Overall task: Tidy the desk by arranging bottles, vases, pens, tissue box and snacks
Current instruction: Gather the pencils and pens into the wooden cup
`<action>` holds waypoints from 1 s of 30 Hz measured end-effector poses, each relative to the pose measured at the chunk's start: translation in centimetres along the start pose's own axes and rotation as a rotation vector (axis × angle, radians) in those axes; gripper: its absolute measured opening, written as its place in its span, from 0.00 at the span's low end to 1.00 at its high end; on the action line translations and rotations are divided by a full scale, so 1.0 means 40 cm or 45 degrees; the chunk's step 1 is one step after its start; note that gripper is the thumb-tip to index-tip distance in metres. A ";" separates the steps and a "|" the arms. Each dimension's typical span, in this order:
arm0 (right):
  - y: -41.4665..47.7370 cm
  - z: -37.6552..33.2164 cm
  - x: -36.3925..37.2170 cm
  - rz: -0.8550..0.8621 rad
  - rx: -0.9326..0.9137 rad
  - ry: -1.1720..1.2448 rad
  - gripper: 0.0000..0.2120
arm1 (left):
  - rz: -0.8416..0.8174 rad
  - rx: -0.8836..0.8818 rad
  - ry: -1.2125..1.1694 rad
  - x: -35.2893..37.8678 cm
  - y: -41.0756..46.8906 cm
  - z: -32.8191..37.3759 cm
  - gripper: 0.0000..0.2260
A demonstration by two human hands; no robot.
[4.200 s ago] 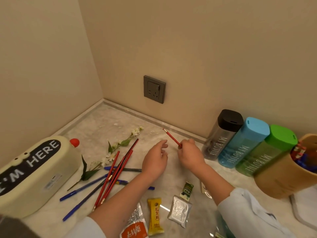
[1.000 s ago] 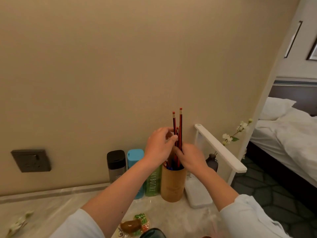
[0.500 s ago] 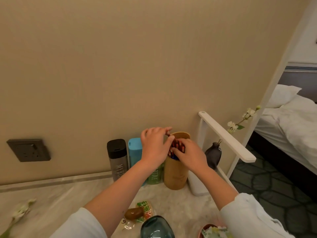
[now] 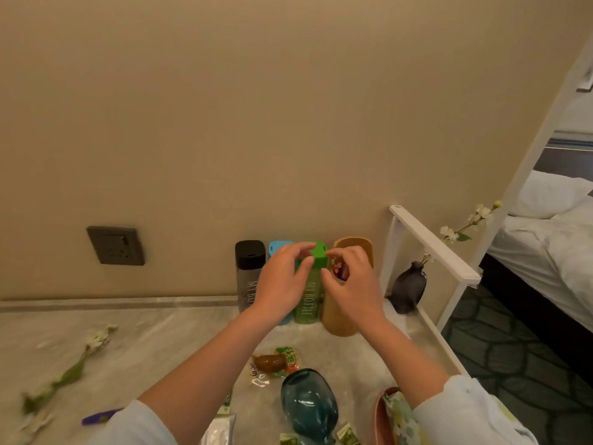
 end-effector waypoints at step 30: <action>-0.391 -0.416 0.519 -1.346 -0.376 -0.144 0.28 | 0.544 -0.871 0.264 -0.488 -0.584 -0.378 0.12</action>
Point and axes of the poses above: each hand's wrist, its own y-axis towards the middle knuckle, its own x-axis out of the palm, z = x × y, the point moved 1 cm from there along y, towards the middle knuckle, and after that the axes turned 5 degrees about z, right-handed, at the moved point
